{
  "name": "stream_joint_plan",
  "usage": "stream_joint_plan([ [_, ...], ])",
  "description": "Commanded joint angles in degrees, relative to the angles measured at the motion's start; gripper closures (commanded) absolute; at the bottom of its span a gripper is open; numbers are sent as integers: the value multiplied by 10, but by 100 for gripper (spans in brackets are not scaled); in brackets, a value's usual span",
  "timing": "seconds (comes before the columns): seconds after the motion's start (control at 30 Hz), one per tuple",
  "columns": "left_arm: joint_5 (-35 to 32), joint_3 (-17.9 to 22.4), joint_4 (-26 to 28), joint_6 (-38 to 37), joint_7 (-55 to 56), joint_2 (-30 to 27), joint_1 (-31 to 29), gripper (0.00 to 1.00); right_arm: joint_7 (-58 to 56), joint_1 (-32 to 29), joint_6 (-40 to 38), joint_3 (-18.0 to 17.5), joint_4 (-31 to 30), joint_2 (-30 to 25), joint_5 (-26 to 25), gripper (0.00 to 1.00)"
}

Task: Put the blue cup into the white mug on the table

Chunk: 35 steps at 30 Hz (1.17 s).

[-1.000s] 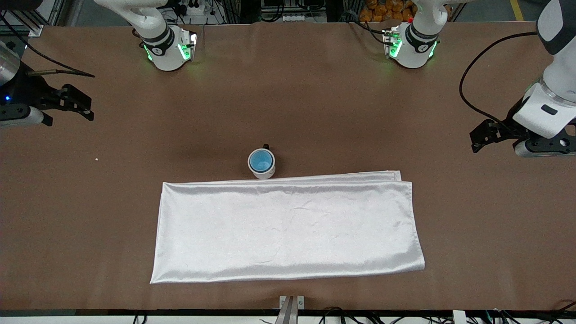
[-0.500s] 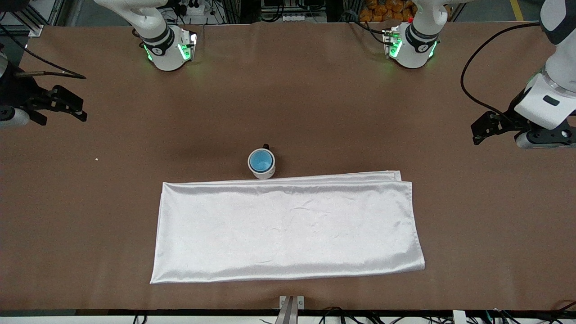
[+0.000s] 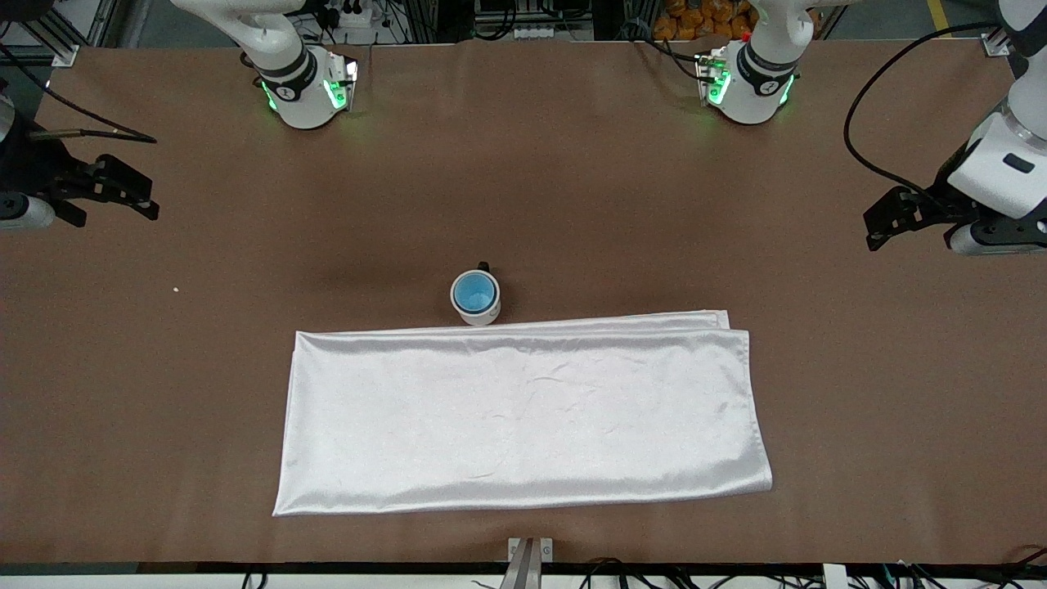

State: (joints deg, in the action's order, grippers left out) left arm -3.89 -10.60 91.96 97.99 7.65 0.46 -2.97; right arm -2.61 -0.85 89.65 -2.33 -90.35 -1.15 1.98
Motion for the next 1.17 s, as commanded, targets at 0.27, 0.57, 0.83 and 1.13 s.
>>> stream_joint_plan([
  [0.27, 14, 1, -20, -34, -10, -5, -3, 0, 8, -4, -6, -1, 4, 0, 11, 0],
  [0.57, 44, 13, -31, -46, -4, -5, -4, 0, 8, -4, -6, -1, 4, 2, 11, 0],
  [0.83, 43, 16, -36, -49, -4, -5, -3, 0, 8, -4, -5, -1, 5, 2, 8, 0],
  [1.13, 42, 14, -36, -60, -4, -6, -2, 0, 8, -5, -4, -2, 13, 4, 7, 0],
])
